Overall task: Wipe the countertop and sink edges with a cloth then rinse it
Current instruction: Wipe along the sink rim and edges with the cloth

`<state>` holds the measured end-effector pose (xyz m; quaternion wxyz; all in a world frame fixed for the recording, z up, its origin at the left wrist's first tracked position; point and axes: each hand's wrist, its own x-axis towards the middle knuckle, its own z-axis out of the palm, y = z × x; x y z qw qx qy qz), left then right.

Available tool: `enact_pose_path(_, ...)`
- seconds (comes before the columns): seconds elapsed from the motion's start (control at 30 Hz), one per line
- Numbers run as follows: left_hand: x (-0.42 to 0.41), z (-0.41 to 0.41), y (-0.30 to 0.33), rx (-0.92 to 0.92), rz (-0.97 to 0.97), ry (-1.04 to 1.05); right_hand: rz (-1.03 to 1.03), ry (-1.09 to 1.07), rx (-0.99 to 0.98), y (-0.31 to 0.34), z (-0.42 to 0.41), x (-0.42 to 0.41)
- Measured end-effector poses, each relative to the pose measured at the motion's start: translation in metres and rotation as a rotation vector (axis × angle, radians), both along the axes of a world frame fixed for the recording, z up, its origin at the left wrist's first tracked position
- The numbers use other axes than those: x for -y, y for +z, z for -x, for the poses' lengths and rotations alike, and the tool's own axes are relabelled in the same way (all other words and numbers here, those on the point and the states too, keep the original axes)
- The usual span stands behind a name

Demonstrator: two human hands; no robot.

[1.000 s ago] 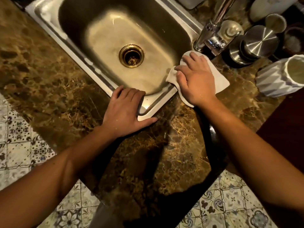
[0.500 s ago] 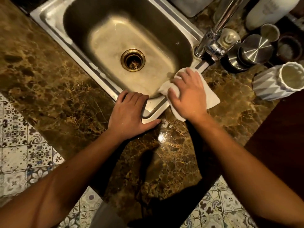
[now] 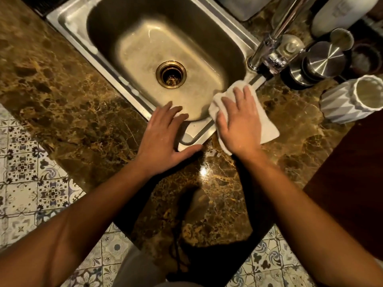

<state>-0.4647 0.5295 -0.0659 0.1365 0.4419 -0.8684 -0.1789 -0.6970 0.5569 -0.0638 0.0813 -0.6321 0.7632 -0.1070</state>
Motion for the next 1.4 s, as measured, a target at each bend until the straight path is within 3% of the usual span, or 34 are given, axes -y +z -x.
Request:
enact_pose_path(0.13, -0.012, -0.052, 0.011, -0.111, 0.014, 0.176, -0.019, 0.077, 0.057, 0.001, -0.033, -0.025)
enact_pose_path(0.33, -0.002, -0.104, -0.002, 0.228, -0.018, 0.45, -0.06, 0.16, -0.002, 0.001, -0.008, 0.004)
enact_pose_path(0.47, 0.006, -0.103, -0.004, 0.291, -0.041, 0.445, -0.076, 0.103, -0.055, 0.001, 0.021, 0.033)
enact_pose_path(0.63, 0.005, -0.101, -0.005, 0.297, -0.012, 0.456, 0.076, 0.017, 0.07, 0.001, 0.023, 0.035)
enact_pose_path(0.73, 0.007, -0.1, -0.004, 0.291, -0.021, 0.468, 0.084, 0.109, 0.037, 0.0, 0.018, 0.028)
enact_pose_path(0.87, 0.006, -0.099, -0.003, 0.291, -0.028, 0.46, 0.019, 0.223, -0.006, -0.002, -0.005, 0.015)
enact_pose_path(1.0, 0.003, -0.099, -0.004, 0.294, -0.025, 0.471, 0.017, 0.176, 0.12, 0.0, -0.052, -0.011)
enact_pose_path(1.23, 0.005, -0.1, -0.006, 0.289, -0.026, 0.471, 0.224, 0.192, 0.152, -0.009, -0.089, -0.033)
enact_pose_path(1.4, 0.006, -0.102, -0.005, 0.295, -0.022, 0.476, -0.004, 0.171, 0.05, -0.003, -0.064, -0.015)
